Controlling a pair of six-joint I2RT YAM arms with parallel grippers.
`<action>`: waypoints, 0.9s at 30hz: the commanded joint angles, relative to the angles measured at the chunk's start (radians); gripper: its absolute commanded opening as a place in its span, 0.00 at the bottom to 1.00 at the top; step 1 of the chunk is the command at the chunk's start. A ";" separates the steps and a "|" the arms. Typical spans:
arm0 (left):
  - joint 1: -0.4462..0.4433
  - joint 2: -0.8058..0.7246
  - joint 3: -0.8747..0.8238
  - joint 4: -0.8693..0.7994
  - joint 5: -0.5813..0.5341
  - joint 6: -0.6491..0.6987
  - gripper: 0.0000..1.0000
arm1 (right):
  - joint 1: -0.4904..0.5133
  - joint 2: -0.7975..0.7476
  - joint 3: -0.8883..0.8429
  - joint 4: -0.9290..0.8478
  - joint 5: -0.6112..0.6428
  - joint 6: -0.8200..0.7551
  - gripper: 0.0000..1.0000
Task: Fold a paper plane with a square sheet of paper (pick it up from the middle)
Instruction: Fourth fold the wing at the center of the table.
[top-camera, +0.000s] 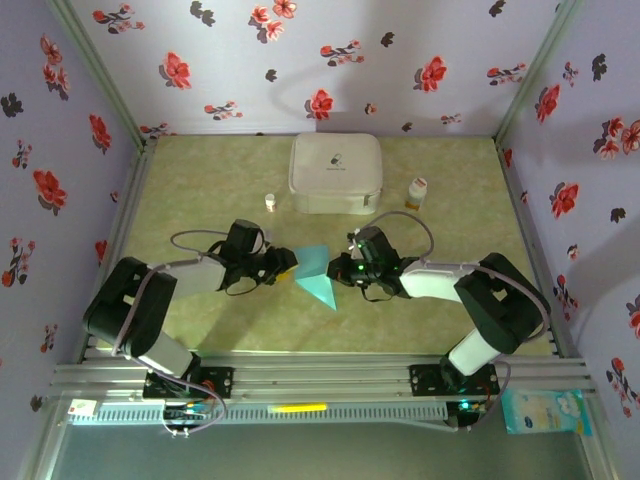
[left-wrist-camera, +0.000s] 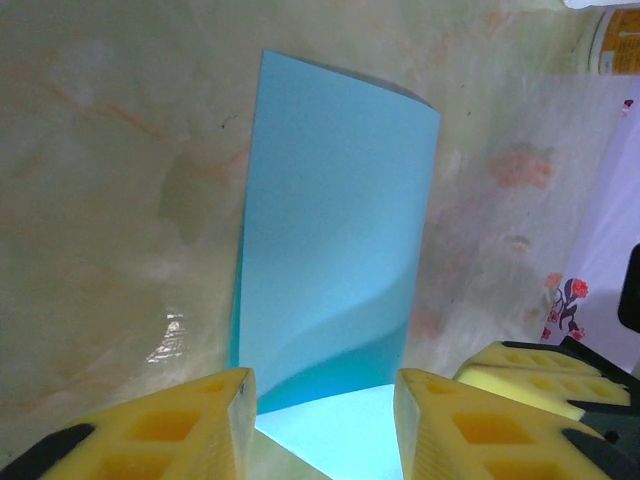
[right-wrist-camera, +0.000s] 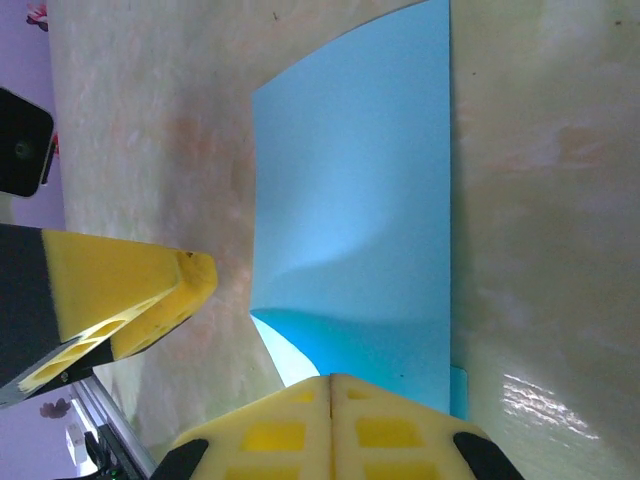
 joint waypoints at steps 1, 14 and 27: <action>0.010 0.019 0.027 -0.022 0.014 0.001 0.41 | -0.011 -0.025 -0.018 0.035 -0.014 0.015 0.06; 0.010 0.068 0.057 -0.012 0.029 0.004 0.41 | -0.025 -0.042 -0.047 0.061 -0.018 0.024 0.06; 0.010 0.115 0.080 0.024 0.058 -0.005 0.37 | -0.030 -0.039 -0.064 0.082 -0.020 0.035 0.06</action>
